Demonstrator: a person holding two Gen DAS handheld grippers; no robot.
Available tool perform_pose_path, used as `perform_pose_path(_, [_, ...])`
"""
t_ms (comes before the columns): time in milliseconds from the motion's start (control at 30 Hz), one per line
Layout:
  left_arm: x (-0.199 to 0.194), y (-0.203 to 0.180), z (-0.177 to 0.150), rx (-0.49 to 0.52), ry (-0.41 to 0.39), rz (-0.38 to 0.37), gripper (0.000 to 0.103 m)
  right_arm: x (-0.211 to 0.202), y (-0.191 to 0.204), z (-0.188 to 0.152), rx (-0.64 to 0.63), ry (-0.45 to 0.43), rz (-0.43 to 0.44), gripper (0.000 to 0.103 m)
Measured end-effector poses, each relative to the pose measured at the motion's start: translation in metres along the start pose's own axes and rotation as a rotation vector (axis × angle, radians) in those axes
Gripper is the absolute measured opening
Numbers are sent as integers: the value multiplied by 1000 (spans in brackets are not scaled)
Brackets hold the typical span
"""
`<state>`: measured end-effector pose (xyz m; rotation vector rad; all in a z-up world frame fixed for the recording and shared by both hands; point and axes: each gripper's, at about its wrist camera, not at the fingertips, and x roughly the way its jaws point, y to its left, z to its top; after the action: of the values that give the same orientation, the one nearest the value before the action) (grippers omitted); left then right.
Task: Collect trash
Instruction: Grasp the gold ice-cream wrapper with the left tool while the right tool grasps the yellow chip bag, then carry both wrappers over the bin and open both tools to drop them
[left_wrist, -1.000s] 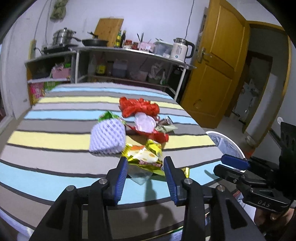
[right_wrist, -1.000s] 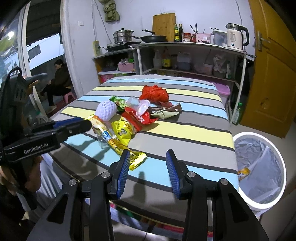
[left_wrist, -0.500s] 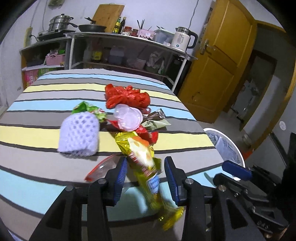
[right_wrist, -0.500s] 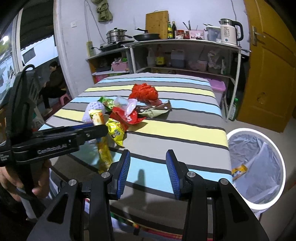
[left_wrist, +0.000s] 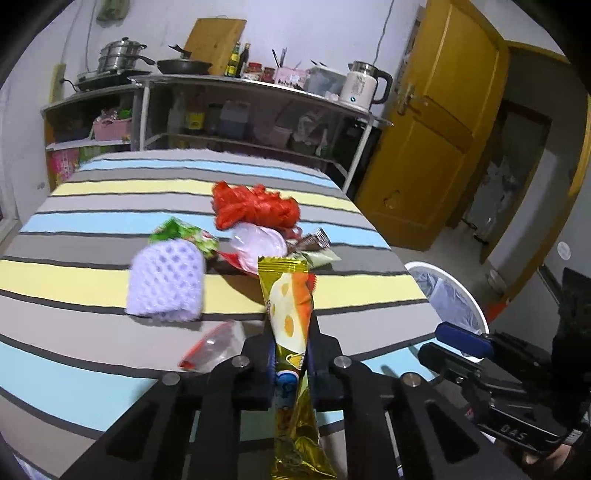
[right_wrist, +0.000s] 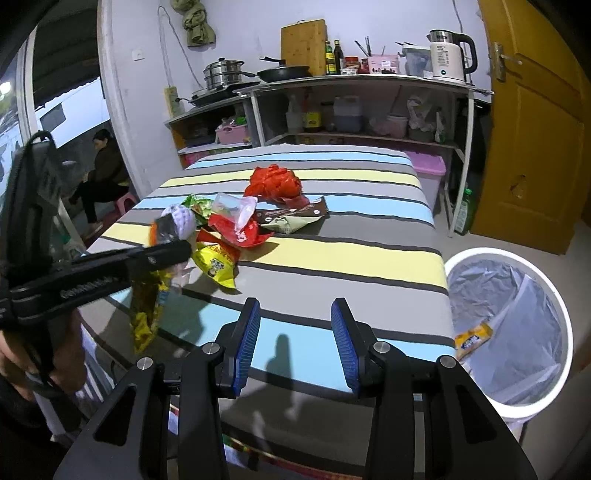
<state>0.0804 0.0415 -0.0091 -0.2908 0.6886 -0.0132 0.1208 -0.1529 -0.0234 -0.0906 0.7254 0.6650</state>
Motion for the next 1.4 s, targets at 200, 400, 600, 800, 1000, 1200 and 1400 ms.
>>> perform_pose_path(200, [-20,21,8,-33,-48,33,12,12,18,6,-30,9,42,41])
perform_pose_path(400, [-33,37,12,-46,-74,60,12,34,45,19,-89,31,87,41])
perform_pose_path(600, [-40,49,11,-42,-82,71,12,61,60,25,-116,66,105,41])
perform_pose_path(800, [-41,61,9,-63,-83,82,12,85,73,31,-148,104,101,41])
perform_pose_path(1000, [-38,69,8,-73,-73,78,12,98,73,36,-123,136,68,41])
perform_pose_path(1200, [-37,65,7,-73,-73,77,12,95,68,36,-100,132,78,37])
perform_pose_path(1400, [-42,52,8,-44,-81,66,12,71,61,31,-69,99,84,36])
